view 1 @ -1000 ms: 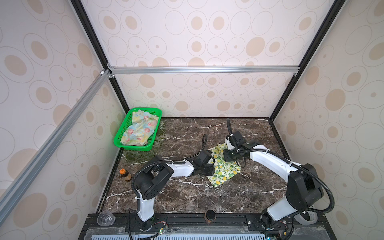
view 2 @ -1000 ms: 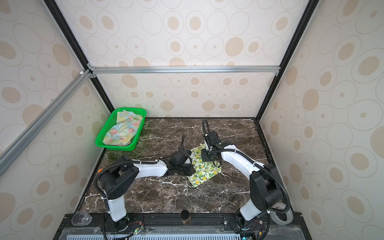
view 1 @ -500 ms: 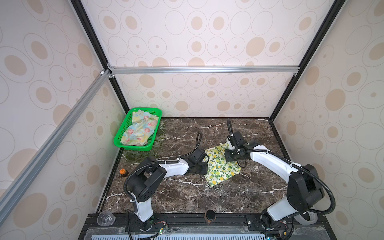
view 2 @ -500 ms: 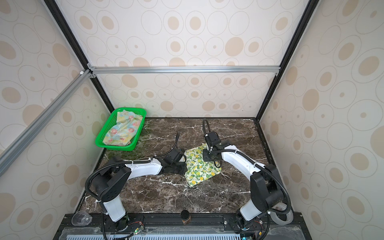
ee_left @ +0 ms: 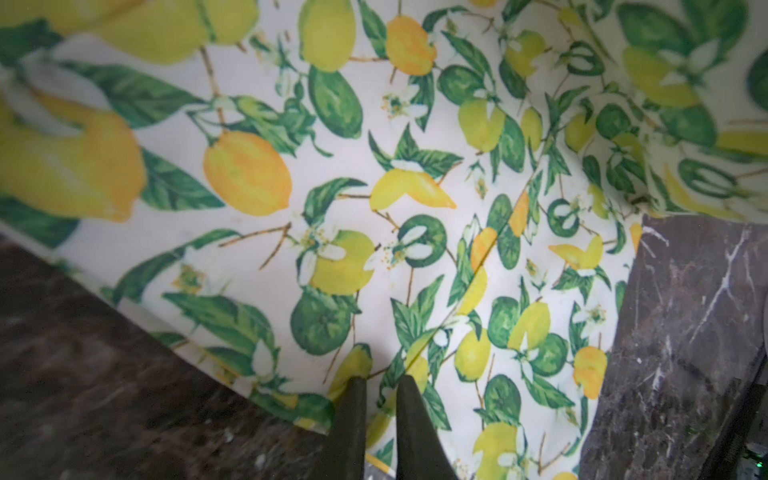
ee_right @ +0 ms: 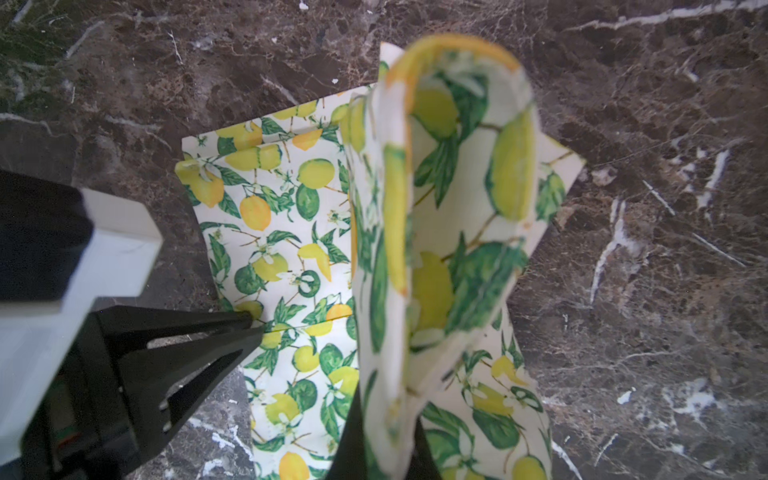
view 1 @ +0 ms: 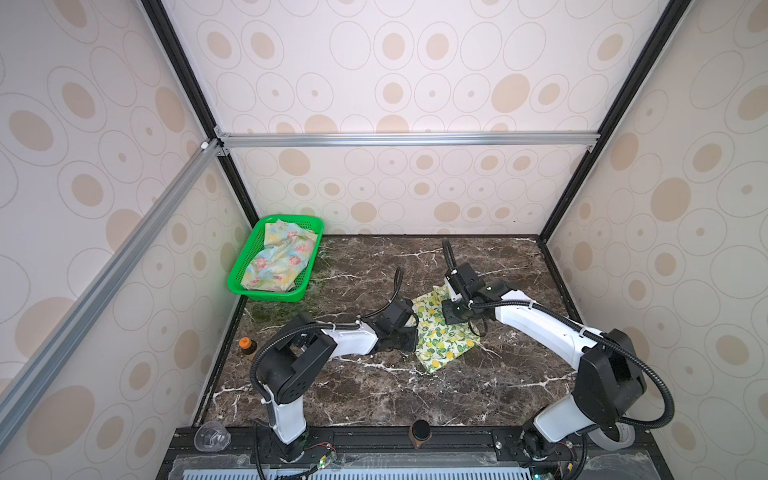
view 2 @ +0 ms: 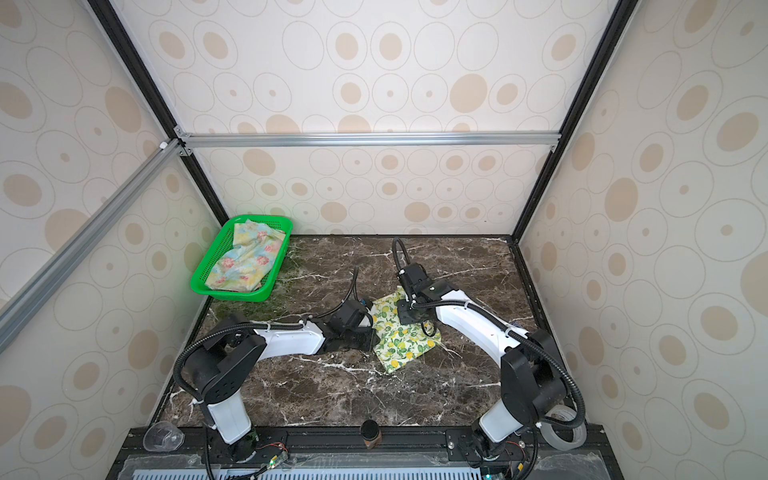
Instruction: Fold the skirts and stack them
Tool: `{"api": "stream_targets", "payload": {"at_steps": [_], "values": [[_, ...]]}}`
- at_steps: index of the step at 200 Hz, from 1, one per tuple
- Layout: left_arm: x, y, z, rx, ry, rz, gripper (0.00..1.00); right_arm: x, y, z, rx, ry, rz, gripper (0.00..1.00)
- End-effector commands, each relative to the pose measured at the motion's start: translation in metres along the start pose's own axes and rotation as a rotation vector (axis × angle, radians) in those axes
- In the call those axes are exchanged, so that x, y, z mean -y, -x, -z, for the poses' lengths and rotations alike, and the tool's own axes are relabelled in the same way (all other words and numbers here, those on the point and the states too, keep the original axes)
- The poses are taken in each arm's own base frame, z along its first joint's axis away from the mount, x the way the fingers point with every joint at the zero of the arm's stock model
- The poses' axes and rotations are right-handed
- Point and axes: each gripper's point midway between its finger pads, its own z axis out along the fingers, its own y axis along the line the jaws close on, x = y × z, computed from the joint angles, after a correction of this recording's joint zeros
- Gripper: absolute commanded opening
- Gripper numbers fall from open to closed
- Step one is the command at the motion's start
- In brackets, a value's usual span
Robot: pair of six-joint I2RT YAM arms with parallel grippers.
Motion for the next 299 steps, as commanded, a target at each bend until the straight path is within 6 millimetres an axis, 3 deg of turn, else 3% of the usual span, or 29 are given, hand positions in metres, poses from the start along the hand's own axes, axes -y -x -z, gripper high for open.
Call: {"api": "stream_targets", "payload": {"at_steps": [1,28,225,299], "values": [[-0.004,-0.043,-0.019,-0.121,0.009,0.039,0.16,-0.008,-0.001,0.000,-0.015,-0.006,0.007,0.00],[0.004,-0.044,-0.023,-0.120,-0.021,0.043,0.16,-0.013,-0.006,-0.004,-0.028,-0.007,0.016,0.00],[0.009,-0.042,-0.017,-0.088,-0.051,0.073,0.16,-0.023,-0.040,-0.048,-0.049,-0.023,0.044,0.00],[0.009,-0.042,-0.016,-0.087,-0.055,0.077,0.16,-0.023,-0.042,-0.055,-0.031,-0.039,0.040,0.00]]}}
